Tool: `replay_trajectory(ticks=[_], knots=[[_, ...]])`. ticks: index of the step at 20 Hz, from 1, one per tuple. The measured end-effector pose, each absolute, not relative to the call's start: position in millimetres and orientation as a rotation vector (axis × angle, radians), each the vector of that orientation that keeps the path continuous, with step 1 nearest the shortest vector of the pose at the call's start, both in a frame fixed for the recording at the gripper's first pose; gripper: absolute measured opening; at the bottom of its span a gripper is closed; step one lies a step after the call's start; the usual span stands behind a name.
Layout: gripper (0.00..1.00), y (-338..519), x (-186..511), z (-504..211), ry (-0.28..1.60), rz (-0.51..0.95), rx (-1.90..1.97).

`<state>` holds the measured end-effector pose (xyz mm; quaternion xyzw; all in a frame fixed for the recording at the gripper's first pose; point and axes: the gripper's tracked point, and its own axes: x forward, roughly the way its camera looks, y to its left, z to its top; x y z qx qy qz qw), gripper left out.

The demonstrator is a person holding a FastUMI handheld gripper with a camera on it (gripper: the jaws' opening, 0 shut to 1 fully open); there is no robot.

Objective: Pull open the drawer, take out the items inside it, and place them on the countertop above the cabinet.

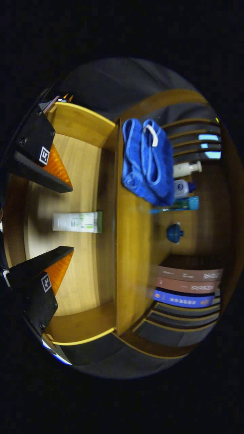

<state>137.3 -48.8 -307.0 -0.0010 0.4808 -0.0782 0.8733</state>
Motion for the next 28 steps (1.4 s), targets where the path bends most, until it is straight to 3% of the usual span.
replay_trajectory(ticks=[6,11,12,18,21,28], knots=[[0.98,-57.5,138.3,-356.4,1.218,-0.190,-0.013],[0.91,-61.9,132.6,-384.3,1.329,-0.208,-0.036],[0.85,-59.8,127.7,-387.2,1.355,-0.200,-0.030],[0.50,-63.3,128.6,-387.9,1.338,-0.180,-0.030],[0.44,-62.4,128.1,-386.1,1.323,-0.156,-0.014],[0.44,-47.3,117.3,-345.2,1.170,-0.057,0.068]])
